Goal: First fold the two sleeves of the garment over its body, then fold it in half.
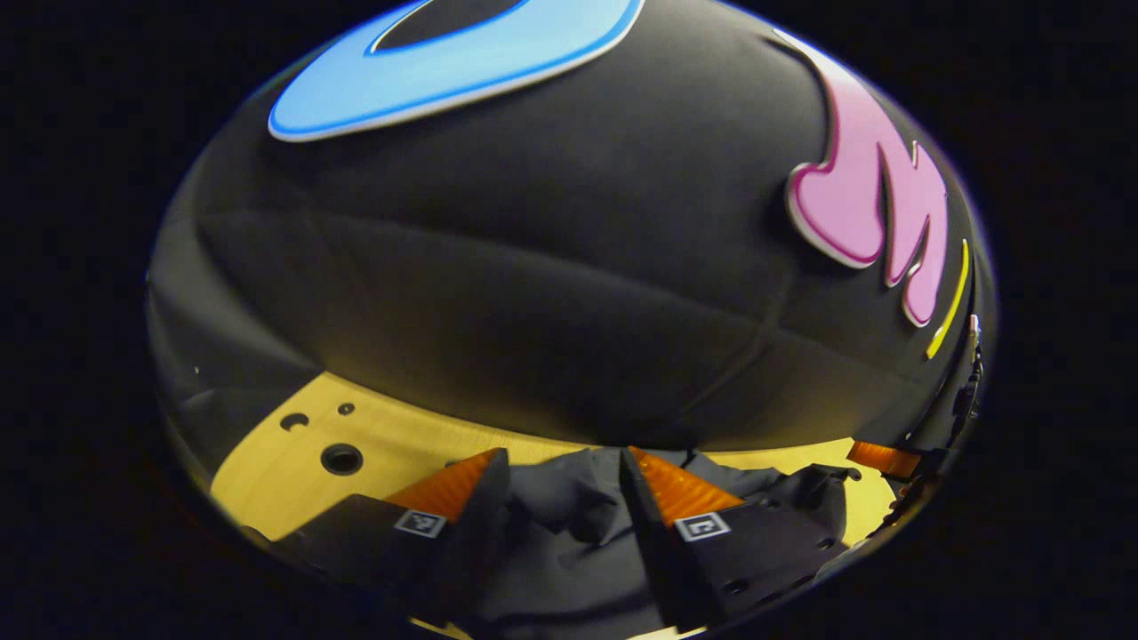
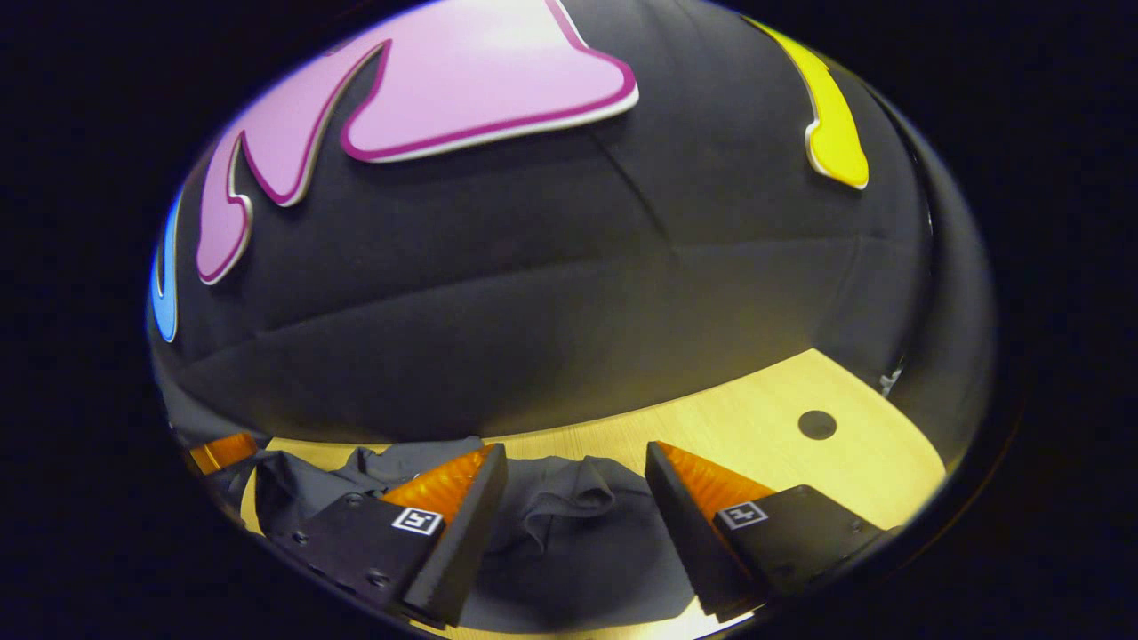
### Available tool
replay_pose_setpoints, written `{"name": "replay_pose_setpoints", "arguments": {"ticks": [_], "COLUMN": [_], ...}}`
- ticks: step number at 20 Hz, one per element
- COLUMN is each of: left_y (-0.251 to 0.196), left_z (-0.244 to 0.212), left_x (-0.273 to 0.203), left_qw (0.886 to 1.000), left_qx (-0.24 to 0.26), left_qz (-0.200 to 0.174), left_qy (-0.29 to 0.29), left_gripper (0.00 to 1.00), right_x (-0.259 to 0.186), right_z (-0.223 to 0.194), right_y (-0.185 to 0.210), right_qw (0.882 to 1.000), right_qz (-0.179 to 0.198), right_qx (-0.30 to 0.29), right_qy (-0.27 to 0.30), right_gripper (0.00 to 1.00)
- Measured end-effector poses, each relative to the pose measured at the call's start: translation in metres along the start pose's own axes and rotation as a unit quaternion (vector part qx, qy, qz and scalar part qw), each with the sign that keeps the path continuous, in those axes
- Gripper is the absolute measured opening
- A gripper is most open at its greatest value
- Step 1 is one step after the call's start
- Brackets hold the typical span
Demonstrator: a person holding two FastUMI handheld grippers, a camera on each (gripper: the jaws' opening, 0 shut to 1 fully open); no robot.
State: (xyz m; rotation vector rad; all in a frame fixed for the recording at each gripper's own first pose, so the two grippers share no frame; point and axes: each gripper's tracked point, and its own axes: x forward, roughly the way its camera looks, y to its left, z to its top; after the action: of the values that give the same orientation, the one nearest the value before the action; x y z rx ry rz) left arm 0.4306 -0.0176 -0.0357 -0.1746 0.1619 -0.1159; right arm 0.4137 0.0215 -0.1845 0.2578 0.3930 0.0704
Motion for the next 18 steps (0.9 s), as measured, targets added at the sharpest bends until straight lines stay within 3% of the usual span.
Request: {"name": "replay_pose_setpoints", "arguments": {"ticks": [3, 10, 14, 18], "left_y": [-0.005, -0.049, -0.074, -0.075], "left_z": [0.034, 0.064, 0.052, 0.043], "left_x": [-0.045, -0.161, -0.221, -0.276], "left_qw": [0.999, 0.994, 0.996, 0.996], "left_qx": [0.030, 0.086, 0.065, 0.043], "left_qz": [0.008, -0.017, -0.039, -0.032], "left_qy": [-0.027, -0.058, -0.054, -0.067], "left_gripper": [0.96, 0.96, 0.96, 0.96], "right_x": [-0.040, -0.150, -0.217, -0.283], "right_z": [0.017, 0.064, 0.073, 0.068], "right_y": [-0.005, -0.011, 0.001, 0.007], "right_qw": [1.000, 0.997, 0.996, 0.992], "right_qz": [-0.011, -0.035, -0.023, -0.020], "right_qx": [-0.017, -0.048, -0.043, -0.067], "right_qy": [-0.010, -0.056, -0.076, -0.102], "right_gripper": [0.99, 0.99, 0.99, 0.99]}}
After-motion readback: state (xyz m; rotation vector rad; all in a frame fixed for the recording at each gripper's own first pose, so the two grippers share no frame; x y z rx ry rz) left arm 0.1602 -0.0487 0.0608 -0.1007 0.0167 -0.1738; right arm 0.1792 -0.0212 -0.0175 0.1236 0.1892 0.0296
